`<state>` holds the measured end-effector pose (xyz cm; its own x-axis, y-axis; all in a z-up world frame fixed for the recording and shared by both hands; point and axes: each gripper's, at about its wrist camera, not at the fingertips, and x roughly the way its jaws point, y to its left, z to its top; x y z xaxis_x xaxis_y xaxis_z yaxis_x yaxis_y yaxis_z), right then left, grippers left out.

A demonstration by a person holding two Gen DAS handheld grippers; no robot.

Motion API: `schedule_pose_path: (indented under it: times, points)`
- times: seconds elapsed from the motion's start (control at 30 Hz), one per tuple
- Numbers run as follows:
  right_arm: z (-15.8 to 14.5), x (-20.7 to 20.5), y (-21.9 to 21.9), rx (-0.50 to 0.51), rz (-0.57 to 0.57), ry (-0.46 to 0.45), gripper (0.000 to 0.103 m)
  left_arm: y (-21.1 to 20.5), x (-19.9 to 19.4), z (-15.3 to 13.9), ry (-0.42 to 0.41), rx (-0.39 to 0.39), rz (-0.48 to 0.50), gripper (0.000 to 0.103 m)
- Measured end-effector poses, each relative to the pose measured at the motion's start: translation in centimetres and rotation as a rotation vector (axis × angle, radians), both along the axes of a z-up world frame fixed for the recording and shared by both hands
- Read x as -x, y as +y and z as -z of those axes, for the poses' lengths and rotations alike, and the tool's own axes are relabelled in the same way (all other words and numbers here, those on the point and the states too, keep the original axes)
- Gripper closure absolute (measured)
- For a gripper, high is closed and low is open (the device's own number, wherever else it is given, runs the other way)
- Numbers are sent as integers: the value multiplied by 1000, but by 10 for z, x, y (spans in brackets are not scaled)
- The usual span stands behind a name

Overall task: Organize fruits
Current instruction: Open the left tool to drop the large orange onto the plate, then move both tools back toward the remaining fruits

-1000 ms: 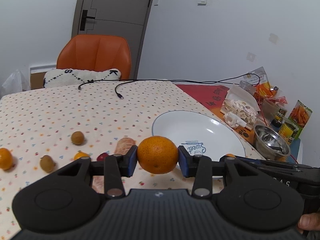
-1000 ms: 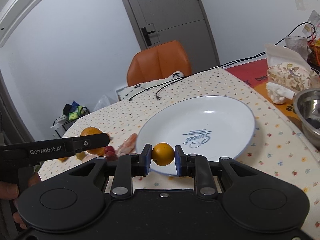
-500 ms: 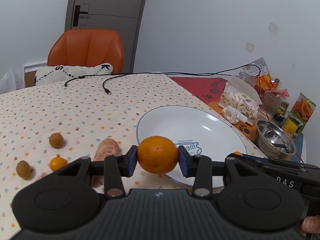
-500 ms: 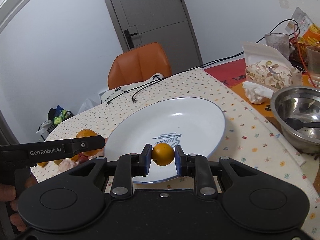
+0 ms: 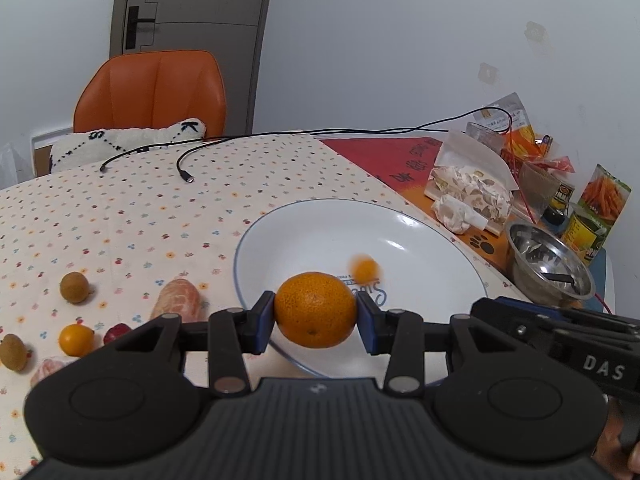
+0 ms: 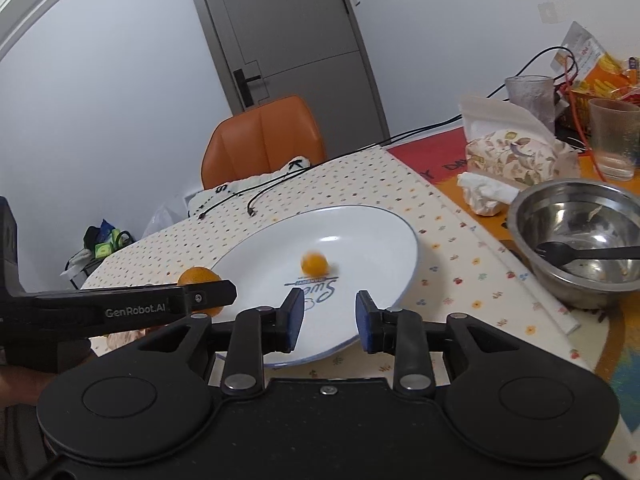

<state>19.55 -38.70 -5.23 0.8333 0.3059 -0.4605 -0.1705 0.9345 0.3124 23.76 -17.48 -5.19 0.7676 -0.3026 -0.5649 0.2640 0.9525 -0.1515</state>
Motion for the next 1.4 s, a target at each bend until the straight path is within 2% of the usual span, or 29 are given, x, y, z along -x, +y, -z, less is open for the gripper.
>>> schedule_pose_path:
  times: [0.2, 0.37, 0.43, 0.5, 0.57, 0.8, 0.87, 0.97, 1.03, 1.2, 1.4]
  points:
    - [2, 6, -4, -10, 20, 10, 62, -1, 8, -6, -36, -14, -11, 56]
    - [-3, 12, 2, -4, 12, -17, 46, 10, 16, -15, -55, -22, -33, 50]
    - [-5, 13, 5, 0, 14, -20, 42, 15, 21, -17, -65, -33, -46, 42]
    - [-7, 14, 7, 0, 14, -23, 39, 23, 27, -19, -80, -36, -66, 29]
    - [-9, 16, 10, -3, 10, -28, 34, 32, 32, -21, -92, -33, -87, 26]
    - [-20, 22, 26, 1, -15, -59, 18, 59, 44, -31, -86, -9, -136, 17]
    - [-22, 23, 29, -3, -20, -60, 10, 65, 47, -34, -79, 8, -130, 15]
    - [-25, 25, 34, -19, -29, -60, 3, 71, 55, -39, -97, -9, -128, 12]
    - [-27, 27, 39, -27, -39, -56, 0, 75, 60, -42, -108, -20, -128, 12]
    - [-32, 29, 50, -23, -71, -66, 0, 85, 70, -46, -117, -19, -119, 12]
    - [-37, 33, 62, -13, -95, -73, 0, 103, 79, -47, -114, -8, -155, 12]
